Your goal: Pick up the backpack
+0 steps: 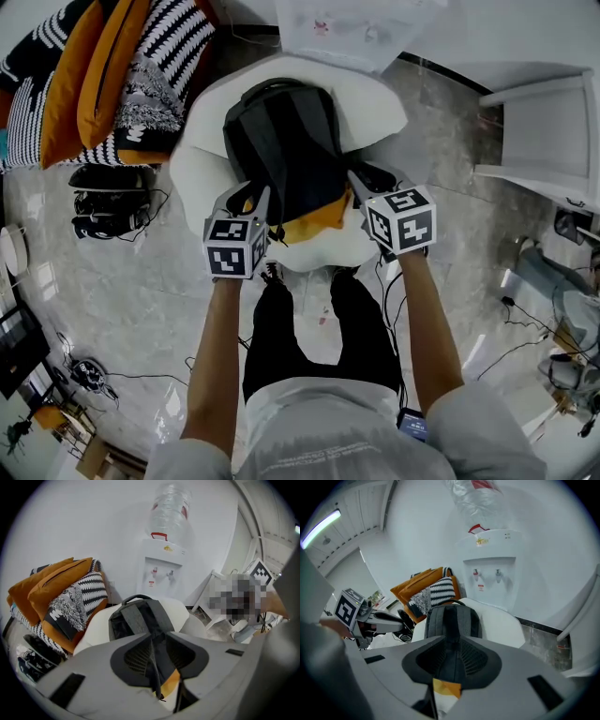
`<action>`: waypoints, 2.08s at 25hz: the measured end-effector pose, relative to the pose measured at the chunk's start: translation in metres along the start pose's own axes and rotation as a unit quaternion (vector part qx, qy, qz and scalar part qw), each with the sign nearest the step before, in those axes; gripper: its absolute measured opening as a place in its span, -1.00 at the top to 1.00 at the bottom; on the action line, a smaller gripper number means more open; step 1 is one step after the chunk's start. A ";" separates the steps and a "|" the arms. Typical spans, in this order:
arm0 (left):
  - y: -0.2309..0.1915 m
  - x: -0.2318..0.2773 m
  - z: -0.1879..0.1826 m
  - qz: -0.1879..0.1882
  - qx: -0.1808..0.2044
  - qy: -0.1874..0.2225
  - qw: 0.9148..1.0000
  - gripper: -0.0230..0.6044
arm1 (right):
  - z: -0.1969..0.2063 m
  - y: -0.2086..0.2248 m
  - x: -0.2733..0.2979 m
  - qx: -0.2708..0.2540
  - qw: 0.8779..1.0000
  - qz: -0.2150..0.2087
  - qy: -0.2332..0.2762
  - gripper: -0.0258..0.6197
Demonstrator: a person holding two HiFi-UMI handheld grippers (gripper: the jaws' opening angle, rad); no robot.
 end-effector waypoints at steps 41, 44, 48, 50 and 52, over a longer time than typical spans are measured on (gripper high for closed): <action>-0.019 0.133 0.100 0.009 -0.056 -0.072 0.996 0.31 | 0.084 0.071 0.150 -0.022 0.996 -0.028 -0.081 0.49; -0.020 0.140 0.108 0.008 -0.058 -0.077 0.995 0.30 | 0.090 0.071 0.160 -0.021 0.996 -0.026 -0.084 0.49; -0.024 0.146 0.116 0.004 -0.065 -0.079 0.995 0.30 | 0.097 0.071 0.174 -0.026 0.995 -0.028 -0.089 0.45; -0.026 0.150 0.120 0.004 -0.066 -0.079 0.995 0.30 | 0.100 0.072 0.181 -0.029 0.995 -0.027 -0.092 0.45; -0.027 0.155 0.124 0.005 -0.067 -0.080 0.995 0.30 | 0.103 0.074 0.189 -0.030 0.995 -0.026 -0.092 0.45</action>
Point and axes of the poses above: the fingertips, and each gripper's own axes: x forward along the fingers, y to its right, z out of its underside, the point moved 8 cm from there along -x, backward along the fingers, and after that the axes turned 1 degree about -z, right-handed, at the moved point
